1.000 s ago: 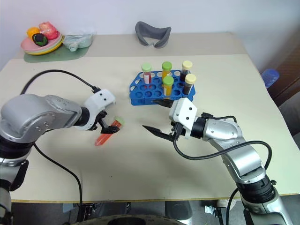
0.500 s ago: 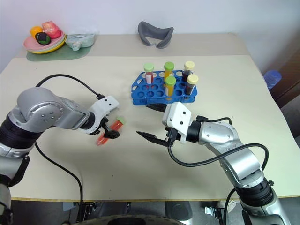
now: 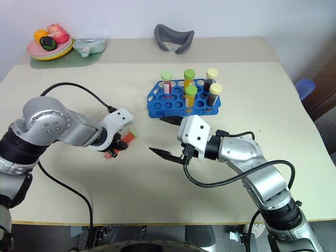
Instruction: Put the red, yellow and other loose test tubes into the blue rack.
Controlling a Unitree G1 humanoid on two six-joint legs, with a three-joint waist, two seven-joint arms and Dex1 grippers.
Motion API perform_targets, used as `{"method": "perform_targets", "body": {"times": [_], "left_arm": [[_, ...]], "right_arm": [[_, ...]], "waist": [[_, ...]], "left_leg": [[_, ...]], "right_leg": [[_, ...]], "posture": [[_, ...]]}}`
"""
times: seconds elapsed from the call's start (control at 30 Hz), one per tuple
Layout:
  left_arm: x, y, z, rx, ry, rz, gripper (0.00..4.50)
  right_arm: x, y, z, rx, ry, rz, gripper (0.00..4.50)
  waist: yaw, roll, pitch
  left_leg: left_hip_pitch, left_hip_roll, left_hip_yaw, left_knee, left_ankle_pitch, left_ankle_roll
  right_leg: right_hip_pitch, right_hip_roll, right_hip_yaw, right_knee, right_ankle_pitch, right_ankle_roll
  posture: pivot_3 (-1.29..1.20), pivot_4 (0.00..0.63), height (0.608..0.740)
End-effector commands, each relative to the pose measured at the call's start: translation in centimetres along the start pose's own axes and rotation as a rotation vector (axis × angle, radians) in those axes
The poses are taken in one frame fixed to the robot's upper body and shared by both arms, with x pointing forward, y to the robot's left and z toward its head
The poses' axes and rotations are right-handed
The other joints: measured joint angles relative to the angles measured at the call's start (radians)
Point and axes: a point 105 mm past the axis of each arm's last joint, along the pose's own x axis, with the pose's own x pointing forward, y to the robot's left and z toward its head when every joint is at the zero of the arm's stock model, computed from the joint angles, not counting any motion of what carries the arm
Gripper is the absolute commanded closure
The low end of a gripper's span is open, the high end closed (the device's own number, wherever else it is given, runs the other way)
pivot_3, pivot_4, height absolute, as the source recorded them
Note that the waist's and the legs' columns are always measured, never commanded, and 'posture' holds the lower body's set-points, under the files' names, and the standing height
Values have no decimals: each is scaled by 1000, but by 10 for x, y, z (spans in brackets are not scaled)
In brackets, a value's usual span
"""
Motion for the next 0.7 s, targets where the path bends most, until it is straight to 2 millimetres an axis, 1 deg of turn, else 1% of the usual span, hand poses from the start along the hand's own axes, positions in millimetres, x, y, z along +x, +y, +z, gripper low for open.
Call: {"method": "perform_targets", "body": {"times": [0.03,0.1,0.13,0.23,0.3,0.33,0.37,0.4,0.43,0.53,0.57,0.6,0.63,0.7], "left_arm": [[-12,23,9,-59,-58,106,3265],[-20,34,16,-114,-108,140,3265],[-28,39,26,-138,-180,163,3265],[-64,49,66,-172,-527,203,3265],[-81,55,82,-164,-707,257,3265],[-88,55,89,-130,-789,293,3265],[-92,52,95,-90,-871,311,3265],[-93,45,101,-42,-940,314,3265],[-91,35,108,19,-1005,302,3265],[-77,6,119,183,-1132,288,3265],[-73,-3,123,146,-1205,247,3265],[-70,-7,126,91,-1264,217,3265],[-67,-8,128,51,-1312,216,3265],[-60,-10,131,36,-1378,256,3265]], "right_arm": [[-1,-1,11,-49,-34,1,327],[-3,-3,9,-45,-25,-9,327],[-4,-4,8,-43,-19,-16,327],[-10,-11,3,-19,-2,-70,327],[-15,-15,-1,-2,11,-106,327],[-17,-18,-4,15,15,-134,327],[-19,-23,-7,40,16,-177,327],[-22,-27,-11,61,16,-213,327],[-25,-31,-15,83,14,-259,327],[-32,-40,-25,160,-3,-362,327],[-35,-42,-28,199,-17,-397,327],[-37,-43,-31,222,-22,-422,327],[-39,-43,-34,230,-19,-438,327],[-41,-42,-38,237,-13,-454,327]], "waist": [[0,0,0],[0,0,0],[0,0,0],[2,0,0],[4,0,0],[4,0,0],[4,0,0],[3,0,0],[4,0,-1],[6,0,-1],[6,0,-1],[7,0,-1],[9,0,-1],[7,0,-1]], "left_leg": [[0,0,0,0,0,0],[0,0,0,1,0,0],[0,0,0,1,0,0],[-2,0,0,2,0,0],[-2,0,0,3,3,-5],[-2,0,0,2,3,-5],[-2,0,0,2,3,-6],[-2,0,0,2,3,-6],[-1,0,1,2,3,-6],[-2,0,1,2,3,-6],[-2,0,1,2,3,-6],[-2,0,1,2,3,-6],[-2,0,2,3,3,-6],[-2,0,2,3,3,-6]], "right_leg": [[0,0,0,0,0,0],[0,0,0,1,0,0],[0,0,0,1,0,0],[0,0,-1,0,0,0],[0,-1,-1,0,0,0],[0,-1,-1,0,0,0],[0,-1,-1,0,0,0],[0,-1,0,0,0,0],[0,-1,0,0,0,0],[0,0,0,-1,0,0],[0,-1,0,-1,0,0],[0,-1,0,-1,0,0],[0,-1,0,-1,0,0],[0,-1,0,-1,0,0]], "posture": [[0,150,740],[0,150,740],[0,150,740],[0,150,740],[0,150,740],[0,150,740],[0,150,740],[0,150,740],[0,150,740],[0,150,740],[0,150,740],[0,150,740],[0,150,740],[0,150,740]]}}
